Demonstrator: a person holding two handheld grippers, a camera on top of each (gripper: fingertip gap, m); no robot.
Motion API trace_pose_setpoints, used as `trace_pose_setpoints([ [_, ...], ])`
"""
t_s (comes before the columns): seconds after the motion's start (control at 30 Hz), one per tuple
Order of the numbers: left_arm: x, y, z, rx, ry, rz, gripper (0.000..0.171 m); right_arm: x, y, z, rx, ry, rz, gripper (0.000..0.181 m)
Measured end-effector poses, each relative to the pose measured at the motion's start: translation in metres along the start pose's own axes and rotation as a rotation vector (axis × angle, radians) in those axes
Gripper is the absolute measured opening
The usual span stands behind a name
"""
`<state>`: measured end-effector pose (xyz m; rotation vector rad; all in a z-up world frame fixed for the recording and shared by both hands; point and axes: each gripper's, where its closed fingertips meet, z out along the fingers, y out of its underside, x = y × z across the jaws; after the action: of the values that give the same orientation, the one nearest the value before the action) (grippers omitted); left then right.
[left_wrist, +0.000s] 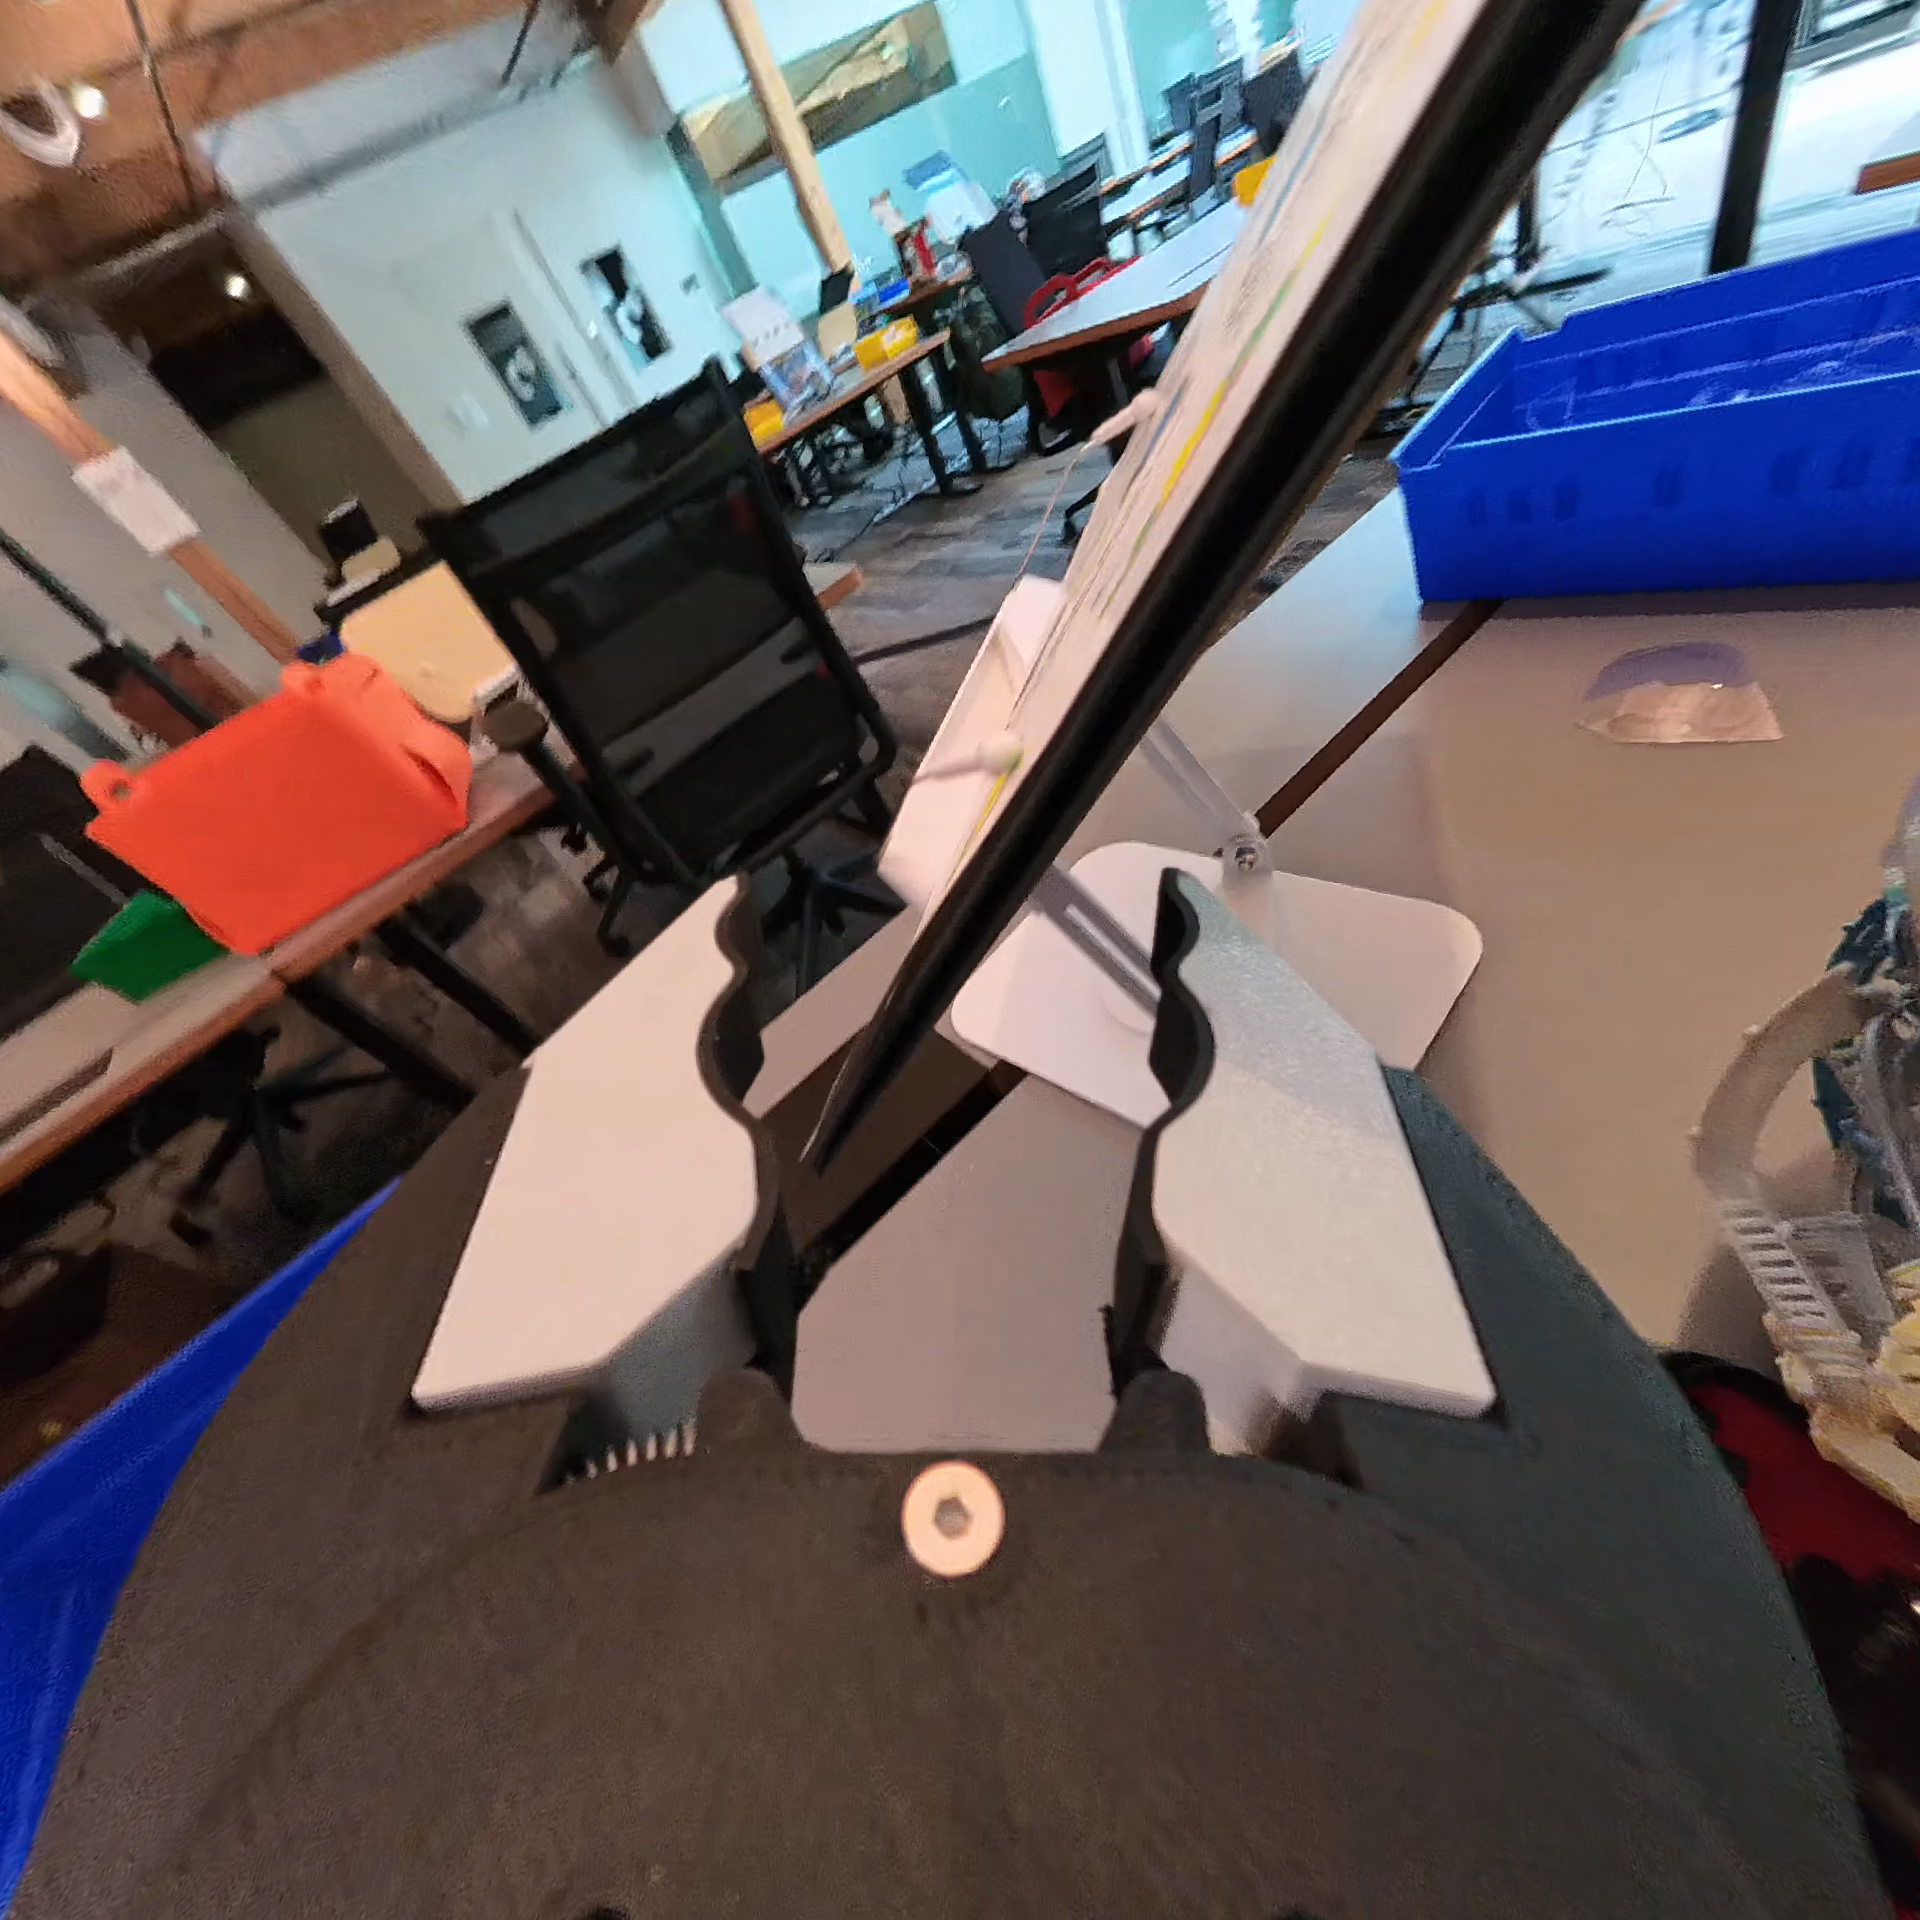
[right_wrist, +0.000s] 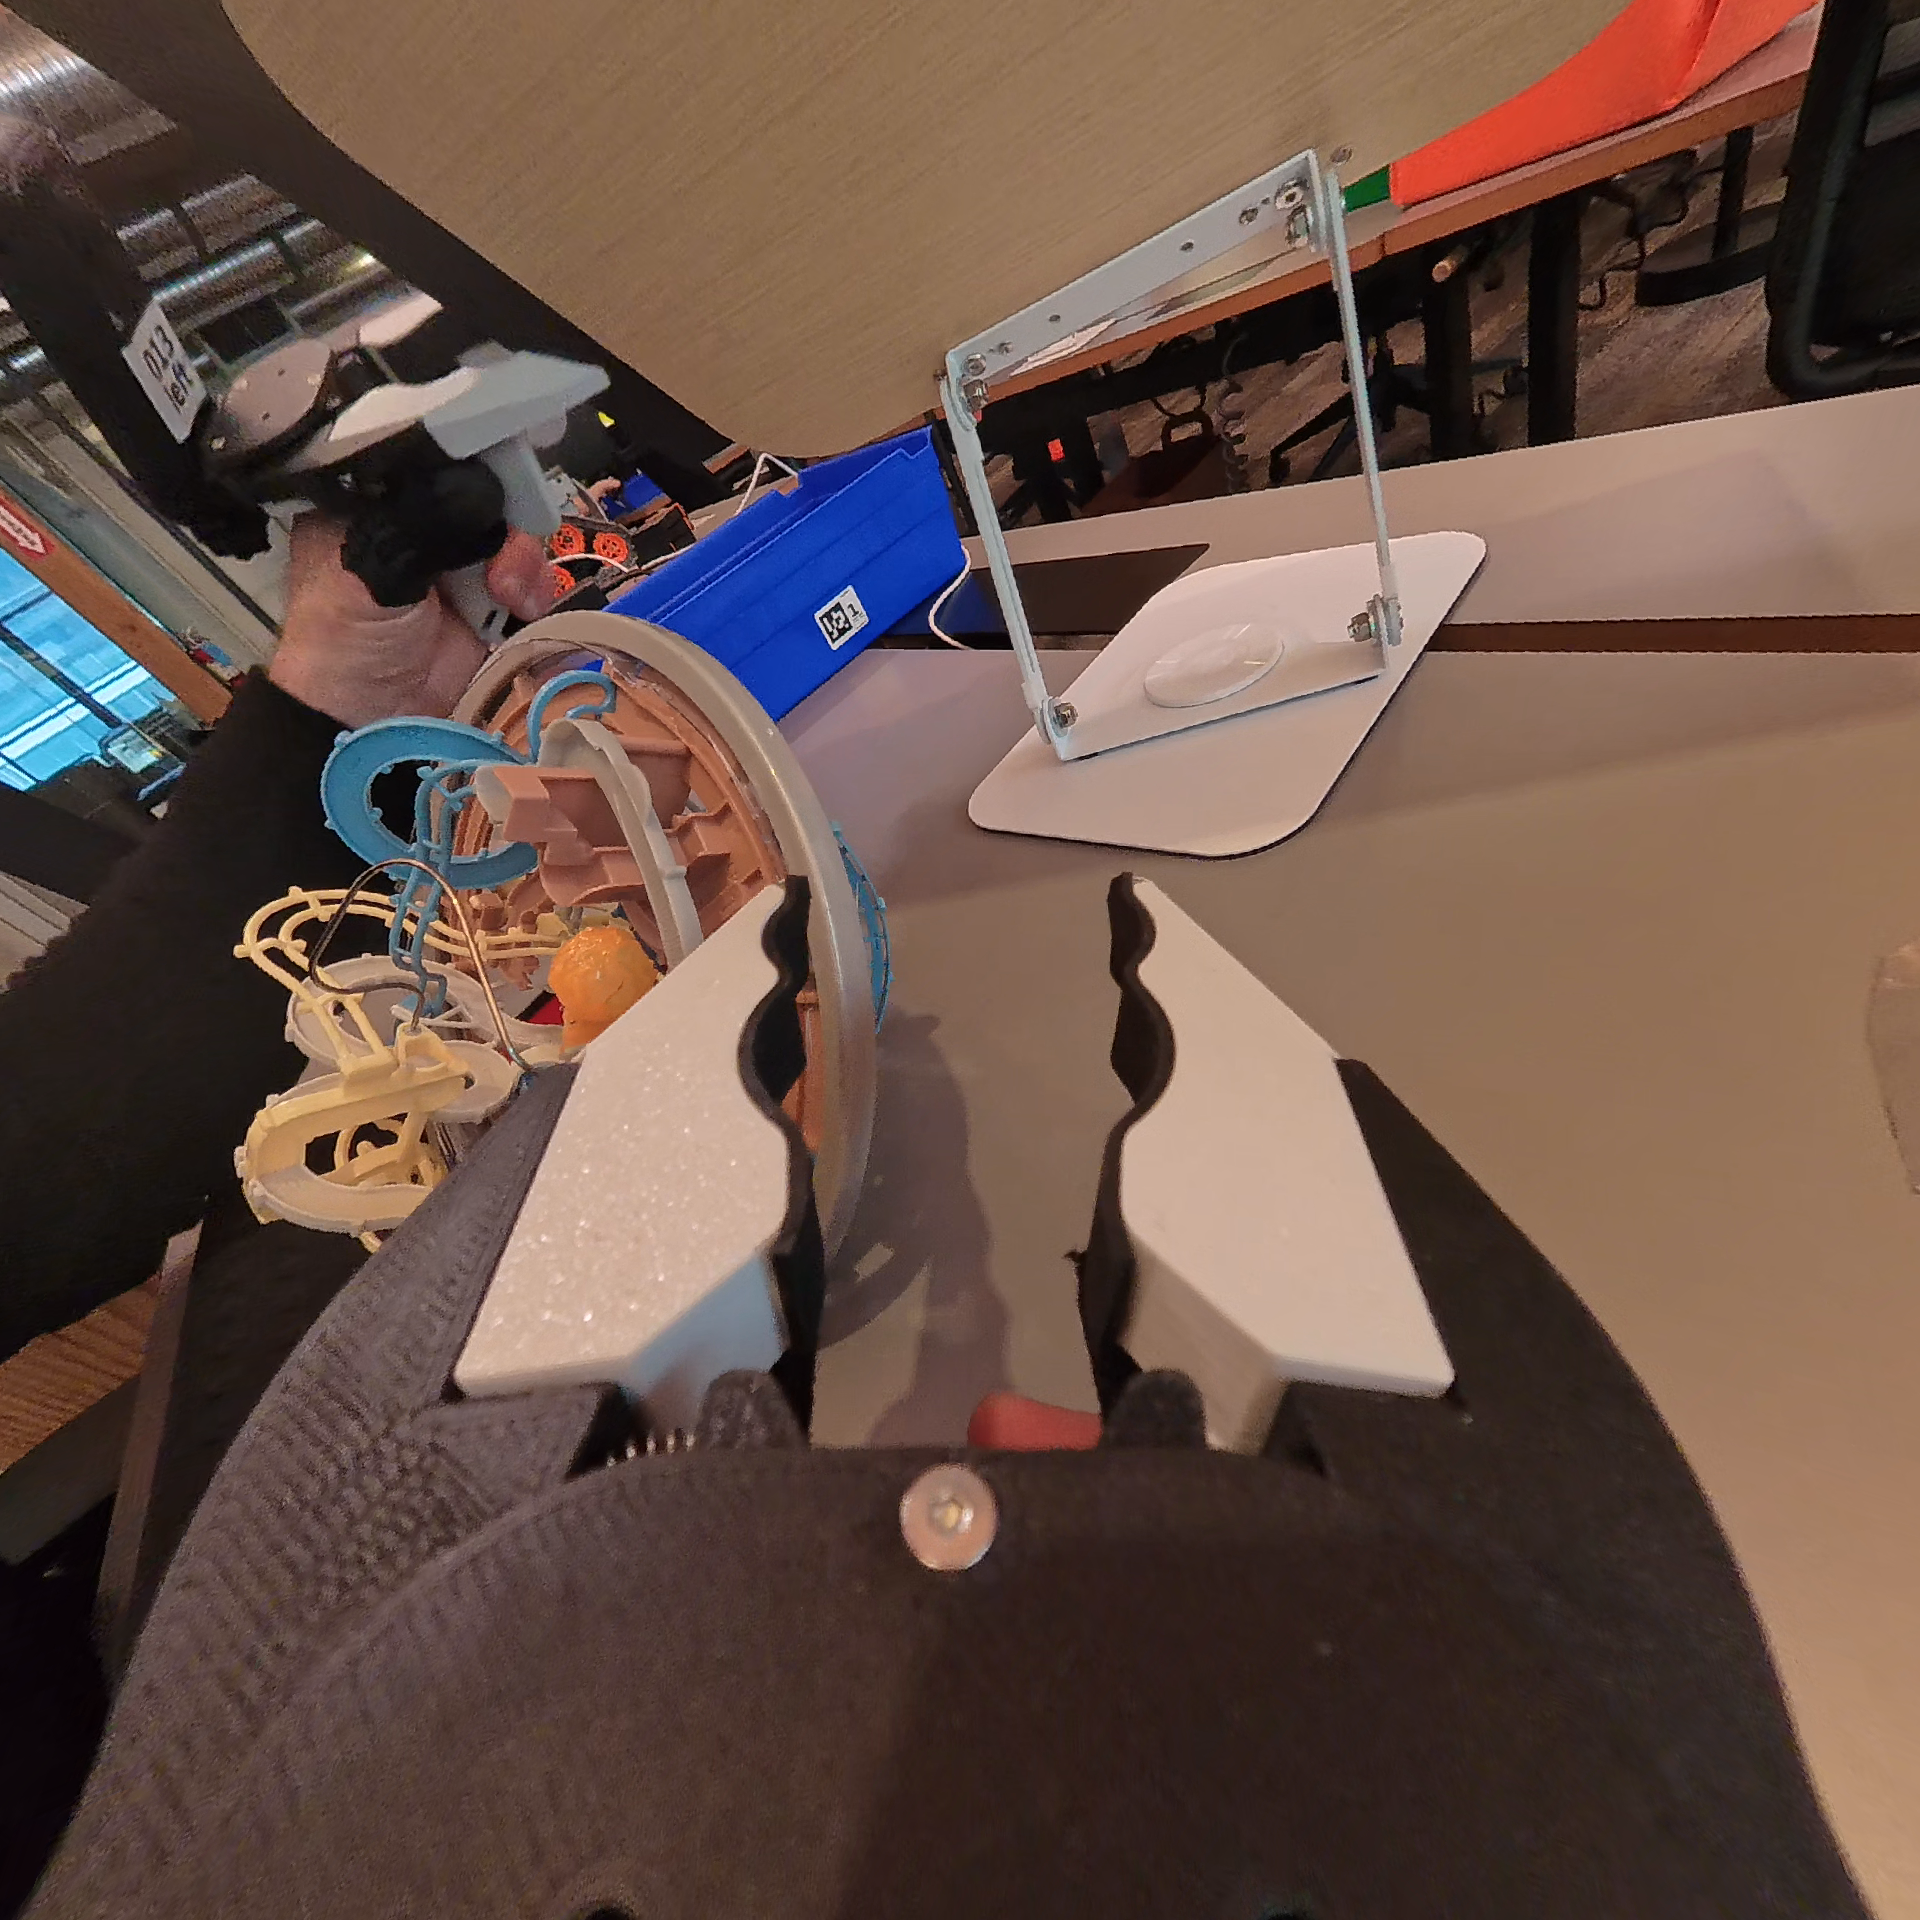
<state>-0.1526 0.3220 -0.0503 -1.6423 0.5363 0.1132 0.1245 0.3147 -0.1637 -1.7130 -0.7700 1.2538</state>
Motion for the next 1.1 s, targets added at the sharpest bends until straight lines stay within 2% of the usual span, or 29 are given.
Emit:
trace_pose_setpoints([
  [0.13, -0.001, 0.026, -0.015, -0.098, -0.021, -0.065, 0.072, 0.003, -0.003, -0.001, 0.021, 0.011, -0.010, 0.057],
  [0.2, 0.008, 0.036, -0.018, -0.136, 0.025, -0.127, 0.066, 0.005, -0.004, -0.001, 0.025, 0.027, -0.029, 0.057],
  [0.23, 0.012, 0.039, -0.018, -0.148, 0.046, -0.165, 0.068, 0.006, -0.005, -0.002, 0.034, 0.037, -0.045, 0.055],
  [0.33, 0.015, 0.039, -0.018, -0.122, 0.062, -0.230, 0.070, 0.011, -0.013, -0.004, 0.062, 0.067, -0.057, 0.045],
  [0.37, 0.015, 0.039, -0.021, -0.123, 0.068, -0.232, 0.060, 0.012, -0.015, -0.004, 0.062, 0.079, -0.055, 0.044],
  [0.43, 0.015, 0.040, -0.026, -0.125, 0.061, -0.233, 0.059, 0.010, -0.022, -0.004, 0.053, 0.103, -0.081, 0.042],
  [0.7, 0.052, 0.068, -0.027, -0.165, 0.194, -0.301, 0.064, 0.006, -0.054, 0.009, -0.016, 0.184, -0.240, 0.044],
  [0.73, 0.049, 0.068, -0.026, -0.158, 0.164, -0.276, 0.065, 0.010, -0.063, 0.010, -0.013, 0.209, -0.269, 0.048],
  [0.8, 0.035, 0.060, -0.033, -0.127, 0.067, -0.200, 0.070, 0.023, -0.090, 0.007, 0.020, 0.278, -0.330, 0.063],
  [0.83, 0.028, 0.053, -0.039, -0.118, 0.031, -0.172, 0.078, 0.032, -0.106, 0.004, 0.043, 0.316, -0.361, 0.069],
  [0.93, -0.001, 0.015, -0.067, -0.006, -0.087, -0.106, 0.092, 0.063, -0.157, -0.005, 0.092, 0.406, -0.452, 0.083],
  [1.0, -0.005, -0.014, -0.078, 0.066, -0.088, -0.067, 0.098, 0.083, -0.189, -0.005, 0.106, 0.423, -0.521, 0.089],
  [1.1, 0.013, -0.036, -0.070, 0.050, -0.021, 0.004, 0.112, 0.112, -0.224, 0.013, 0.065, 0.395, -0.559, 0.113],
])
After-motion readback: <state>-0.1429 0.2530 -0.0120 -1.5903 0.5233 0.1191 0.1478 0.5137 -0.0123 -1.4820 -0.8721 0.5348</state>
